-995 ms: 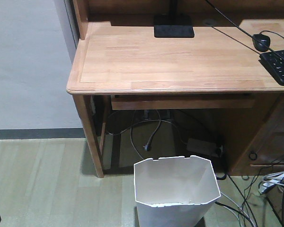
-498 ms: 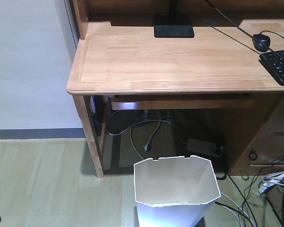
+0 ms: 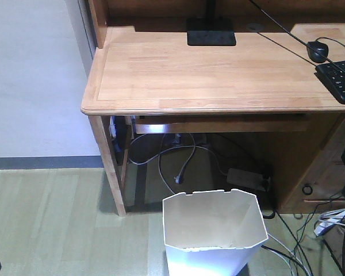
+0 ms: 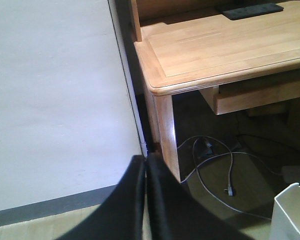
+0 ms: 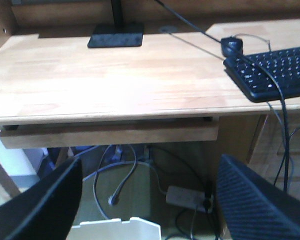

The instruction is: Move trash bin to bedside with robot

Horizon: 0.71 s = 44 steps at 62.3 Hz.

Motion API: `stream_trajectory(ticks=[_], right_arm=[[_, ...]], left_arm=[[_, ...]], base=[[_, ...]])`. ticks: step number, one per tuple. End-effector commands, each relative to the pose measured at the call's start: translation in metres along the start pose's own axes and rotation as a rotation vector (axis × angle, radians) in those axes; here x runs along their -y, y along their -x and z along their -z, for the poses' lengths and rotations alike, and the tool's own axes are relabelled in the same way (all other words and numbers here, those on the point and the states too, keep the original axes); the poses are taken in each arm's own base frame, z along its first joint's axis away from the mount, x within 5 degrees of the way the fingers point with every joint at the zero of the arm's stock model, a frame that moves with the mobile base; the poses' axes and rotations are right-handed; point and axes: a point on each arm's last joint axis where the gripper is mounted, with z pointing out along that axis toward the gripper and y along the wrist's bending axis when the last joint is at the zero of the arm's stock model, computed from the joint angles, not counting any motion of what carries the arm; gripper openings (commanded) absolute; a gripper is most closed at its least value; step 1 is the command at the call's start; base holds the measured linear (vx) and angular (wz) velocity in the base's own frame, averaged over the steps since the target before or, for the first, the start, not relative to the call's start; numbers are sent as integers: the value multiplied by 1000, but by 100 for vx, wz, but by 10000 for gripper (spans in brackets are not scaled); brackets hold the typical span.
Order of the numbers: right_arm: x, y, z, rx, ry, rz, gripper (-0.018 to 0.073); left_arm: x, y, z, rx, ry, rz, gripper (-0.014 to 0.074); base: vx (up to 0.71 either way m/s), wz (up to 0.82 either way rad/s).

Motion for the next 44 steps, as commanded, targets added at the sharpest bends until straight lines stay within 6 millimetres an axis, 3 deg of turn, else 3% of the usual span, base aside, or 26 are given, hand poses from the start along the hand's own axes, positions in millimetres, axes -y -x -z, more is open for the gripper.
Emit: stream_trajectory(ticks=[1,8,24,44], right_arm=[[0,26,-6,47,-2,4,541],[0,36,-20,-18,-2,10,541],[1,43,-75,-222,-1,35,541],[3,24,-151,-532,37,145,541]], left_arm=[[0,1,0,72,5,5,-7],[0,1,0,72,5,5,-7],[0,1,0,72,5,5,-7],[0,1,0,72,5,5,-7]], base=[[0,0],[0,0],[0,0],[0,0]])
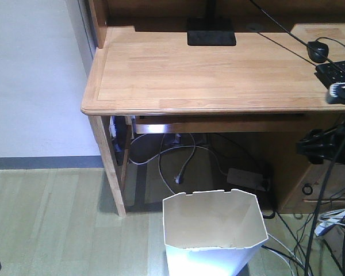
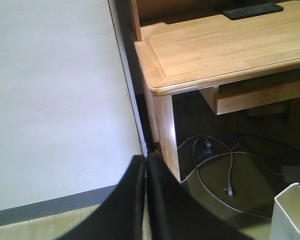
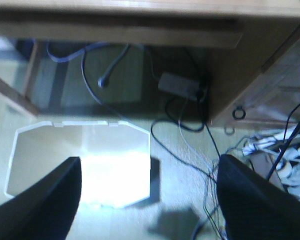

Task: Move trash bin to bedside with robot
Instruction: 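Lower the right gripper to the rim of the white trash bin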

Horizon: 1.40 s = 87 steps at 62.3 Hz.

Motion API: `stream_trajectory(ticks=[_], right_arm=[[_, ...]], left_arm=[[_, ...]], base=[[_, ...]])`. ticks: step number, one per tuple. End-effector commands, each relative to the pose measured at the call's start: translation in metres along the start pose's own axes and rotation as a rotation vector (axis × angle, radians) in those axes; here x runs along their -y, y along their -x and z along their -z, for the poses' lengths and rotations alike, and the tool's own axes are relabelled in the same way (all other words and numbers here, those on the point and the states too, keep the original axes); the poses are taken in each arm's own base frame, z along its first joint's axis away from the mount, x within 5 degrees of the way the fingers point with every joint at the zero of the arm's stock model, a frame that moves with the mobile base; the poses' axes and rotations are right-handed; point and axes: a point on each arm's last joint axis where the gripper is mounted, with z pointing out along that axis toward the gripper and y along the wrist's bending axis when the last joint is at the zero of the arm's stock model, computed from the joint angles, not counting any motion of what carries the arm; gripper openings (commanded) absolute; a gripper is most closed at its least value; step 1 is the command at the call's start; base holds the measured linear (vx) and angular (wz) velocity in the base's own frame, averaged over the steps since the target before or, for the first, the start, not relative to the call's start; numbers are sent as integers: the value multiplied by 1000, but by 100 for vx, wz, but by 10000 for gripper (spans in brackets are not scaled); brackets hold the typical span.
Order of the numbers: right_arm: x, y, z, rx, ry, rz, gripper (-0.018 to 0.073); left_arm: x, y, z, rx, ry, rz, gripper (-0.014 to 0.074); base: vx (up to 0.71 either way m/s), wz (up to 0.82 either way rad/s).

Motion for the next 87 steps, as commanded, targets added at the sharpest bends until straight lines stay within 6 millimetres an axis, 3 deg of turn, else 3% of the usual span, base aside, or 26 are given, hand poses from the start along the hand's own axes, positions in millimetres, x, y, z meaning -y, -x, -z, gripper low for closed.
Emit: stream_trajectory(ticks=[1,20,50,87], right_arm=[[3,17,-15,8,-2,49,541],[31,0,-97,-201,28,14,541],[32,-55,-229,-415,92,61,541],[30,-95,-347,-544,196,56,541]], left_arm=[[0,1,0,72,5,5,-7],[0,1,0,72,5,5,-7],[0,1,0,72,5,5,-7],[0,1,0,72,5,5,-7]], base=[[0,0],[0,0],[0,0],[0,0]])
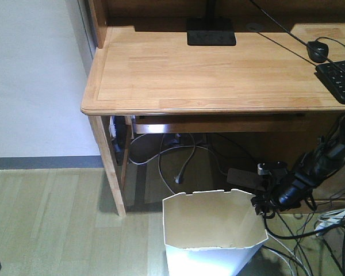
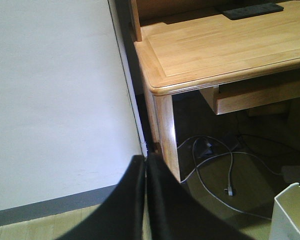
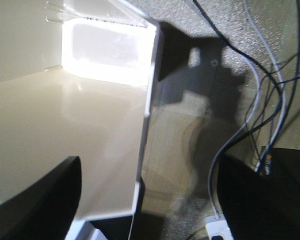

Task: Move trash bin to bedside with robot
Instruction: 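Lower the right gripper to the rim of the white trash bin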

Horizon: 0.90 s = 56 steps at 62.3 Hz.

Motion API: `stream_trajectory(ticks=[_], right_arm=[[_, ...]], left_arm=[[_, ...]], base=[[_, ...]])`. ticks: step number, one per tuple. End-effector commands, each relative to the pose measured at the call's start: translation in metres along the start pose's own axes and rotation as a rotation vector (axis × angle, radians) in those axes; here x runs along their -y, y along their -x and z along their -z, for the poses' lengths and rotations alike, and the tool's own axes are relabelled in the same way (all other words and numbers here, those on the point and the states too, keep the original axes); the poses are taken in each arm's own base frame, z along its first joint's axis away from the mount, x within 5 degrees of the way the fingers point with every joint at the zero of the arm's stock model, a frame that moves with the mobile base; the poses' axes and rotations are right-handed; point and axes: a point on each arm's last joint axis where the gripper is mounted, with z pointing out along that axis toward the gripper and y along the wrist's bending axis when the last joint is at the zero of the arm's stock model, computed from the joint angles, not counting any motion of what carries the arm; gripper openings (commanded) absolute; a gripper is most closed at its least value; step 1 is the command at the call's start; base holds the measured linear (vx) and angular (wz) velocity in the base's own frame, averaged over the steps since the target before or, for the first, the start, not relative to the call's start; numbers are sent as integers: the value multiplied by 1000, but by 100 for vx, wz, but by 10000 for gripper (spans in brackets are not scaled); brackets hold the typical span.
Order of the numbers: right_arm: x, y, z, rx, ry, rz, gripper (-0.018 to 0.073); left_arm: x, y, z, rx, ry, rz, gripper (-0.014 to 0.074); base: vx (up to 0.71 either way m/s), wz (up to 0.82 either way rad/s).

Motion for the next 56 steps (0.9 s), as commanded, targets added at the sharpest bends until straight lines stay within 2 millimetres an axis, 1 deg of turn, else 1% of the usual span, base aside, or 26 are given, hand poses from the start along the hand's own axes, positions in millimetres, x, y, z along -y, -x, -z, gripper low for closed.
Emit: stream_trajectory(ticks=[1,6,22,34,41,47,50,56], right_arm=[[5,20,6,46,11,1,541],[6,22,-7,37,31,-3,541],[8,33,-35,31,90,-33,541],[8,33,-60,-3,141,-32,522],[9,33,-71,-8,153,-47,475],[8,33,-80,-7,170,-69,403],[8,33,-83,-13,183,-77,361],[7,34,-87,-12,199,-86,232]], left_arm=[[0,1,0,72,5,5,-7],[0,1,0,72,5,5,-7],[0,1,0,72,5,5,-7],[0,1,0,72,5,5,-7],[0,1,0,72,5,5,-7],[0,1,0,72,5,5,-7],[0,1,0,72,5,5,-7],[0,1,0,72,5,5,-7]], base=[[0,0],[0,0],[0,0],[0,0],[0,0],[0,0],[0,0],[0,0]])
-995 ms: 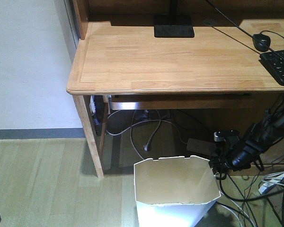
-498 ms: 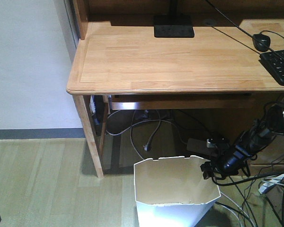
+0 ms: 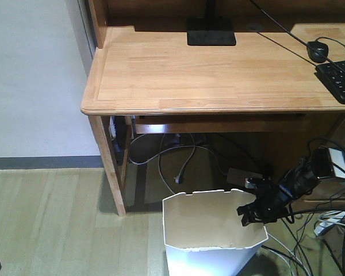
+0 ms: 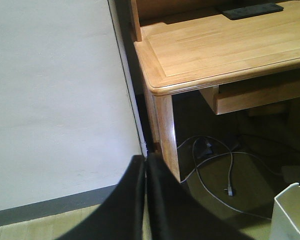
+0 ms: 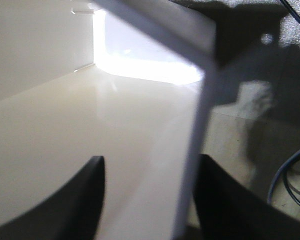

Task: Move trash bin to bedside with robot
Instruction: 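Lower the right gripper to the rim of the white trash bin, then close the right gripper on the bin rim and lift it slightly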

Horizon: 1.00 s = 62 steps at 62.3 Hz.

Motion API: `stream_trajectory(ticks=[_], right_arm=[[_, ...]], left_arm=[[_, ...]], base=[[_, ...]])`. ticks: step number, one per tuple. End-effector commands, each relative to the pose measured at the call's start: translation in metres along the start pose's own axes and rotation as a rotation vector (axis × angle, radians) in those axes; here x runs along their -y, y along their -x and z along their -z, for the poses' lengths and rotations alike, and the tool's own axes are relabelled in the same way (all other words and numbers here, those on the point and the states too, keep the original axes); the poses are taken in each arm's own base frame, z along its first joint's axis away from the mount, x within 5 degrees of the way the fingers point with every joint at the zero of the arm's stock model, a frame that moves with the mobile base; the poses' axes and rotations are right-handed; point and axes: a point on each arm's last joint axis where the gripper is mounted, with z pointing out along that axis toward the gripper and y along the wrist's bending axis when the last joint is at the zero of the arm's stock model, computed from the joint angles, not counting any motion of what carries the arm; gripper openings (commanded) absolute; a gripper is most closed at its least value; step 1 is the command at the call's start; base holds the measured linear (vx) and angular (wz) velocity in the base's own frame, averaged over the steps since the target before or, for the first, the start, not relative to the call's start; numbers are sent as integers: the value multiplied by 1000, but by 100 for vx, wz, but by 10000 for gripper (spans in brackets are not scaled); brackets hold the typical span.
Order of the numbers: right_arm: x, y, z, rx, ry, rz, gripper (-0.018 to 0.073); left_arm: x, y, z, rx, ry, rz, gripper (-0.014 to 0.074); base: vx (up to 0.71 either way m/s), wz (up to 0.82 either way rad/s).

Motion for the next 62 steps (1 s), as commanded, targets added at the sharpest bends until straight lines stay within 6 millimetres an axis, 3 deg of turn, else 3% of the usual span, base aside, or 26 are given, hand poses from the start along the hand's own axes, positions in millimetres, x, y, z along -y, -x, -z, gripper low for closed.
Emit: stream_trajectory(ticks=[1,9,21,37,62], right_arm=[[-2,22,21,49,31,-6,208],[-3,23,21,59,47,-20,-14],[-4,28,32,105,179,-31,-8],[15,35,73,231,397,-78,-3],[-6,6,140,168,242,40,-1]], left_arm=[[0,1,0,72,5,5,-7],[0,1,0,72,5,5,-7],[0,1,0,72,5,5,-7],[0,1,0,72,5,5,-7],[0,1,0,72,5,5,-7]], base=[[0,0],[0,0],[0,0],[0,0],[0,0]])
